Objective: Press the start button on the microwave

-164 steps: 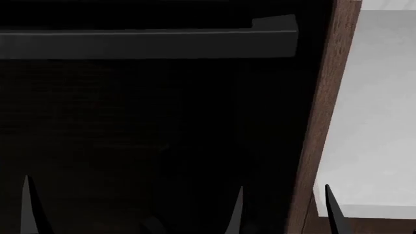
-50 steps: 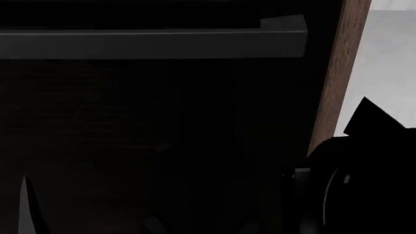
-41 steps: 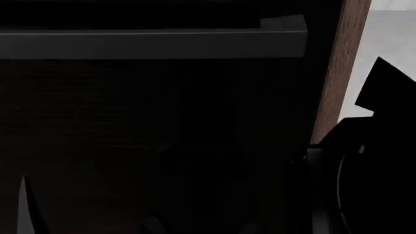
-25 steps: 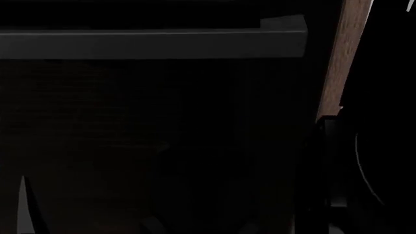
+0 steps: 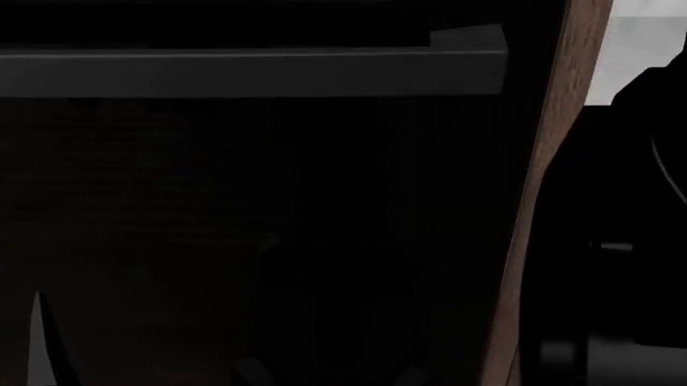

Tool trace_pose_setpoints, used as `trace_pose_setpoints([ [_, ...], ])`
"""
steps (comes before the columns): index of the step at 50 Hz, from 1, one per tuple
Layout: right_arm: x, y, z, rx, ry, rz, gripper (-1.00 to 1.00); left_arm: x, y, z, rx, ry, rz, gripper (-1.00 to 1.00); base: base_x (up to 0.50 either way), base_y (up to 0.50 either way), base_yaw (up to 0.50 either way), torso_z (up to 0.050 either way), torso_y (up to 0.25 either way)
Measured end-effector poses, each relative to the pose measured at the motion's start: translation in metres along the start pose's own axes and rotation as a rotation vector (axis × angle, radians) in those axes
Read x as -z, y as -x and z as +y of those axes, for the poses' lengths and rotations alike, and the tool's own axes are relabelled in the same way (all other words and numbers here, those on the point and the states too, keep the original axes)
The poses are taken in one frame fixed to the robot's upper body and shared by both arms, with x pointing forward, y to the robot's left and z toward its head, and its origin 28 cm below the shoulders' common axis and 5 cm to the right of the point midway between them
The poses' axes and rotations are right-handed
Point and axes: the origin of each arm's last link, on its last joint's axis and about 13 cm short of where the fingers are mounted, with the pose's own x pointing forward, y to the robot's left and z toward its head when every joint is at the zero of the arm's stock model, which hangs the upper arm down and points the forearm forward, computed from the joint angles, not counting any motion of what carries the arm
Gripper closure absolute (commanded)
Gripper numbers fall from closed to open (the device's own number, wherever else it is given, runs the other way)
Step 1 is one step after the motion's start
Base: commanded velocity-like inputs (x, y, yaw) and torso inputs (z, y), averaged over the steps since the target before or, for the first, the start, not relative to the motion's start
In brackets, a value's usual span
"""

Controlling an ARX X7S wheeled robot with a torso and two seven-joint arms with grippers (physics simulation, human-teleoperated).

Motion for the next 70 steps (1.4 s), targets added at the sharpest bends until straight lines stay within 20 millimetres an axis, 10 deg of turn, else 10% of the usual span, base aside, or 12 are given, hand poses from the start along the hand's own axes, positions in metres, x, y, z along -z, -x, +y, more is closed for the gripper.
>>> trace_pose_setpoints([
  [70, 0.010, -0.065, -0.002, 0.008, -0.037, -0.058, 1.00, 0.001, 0.002, 0.000, -0.010, -0.004, 0.007, -1.00, 0.00, 0.00, 0.00, 0.000, 0.000],
])
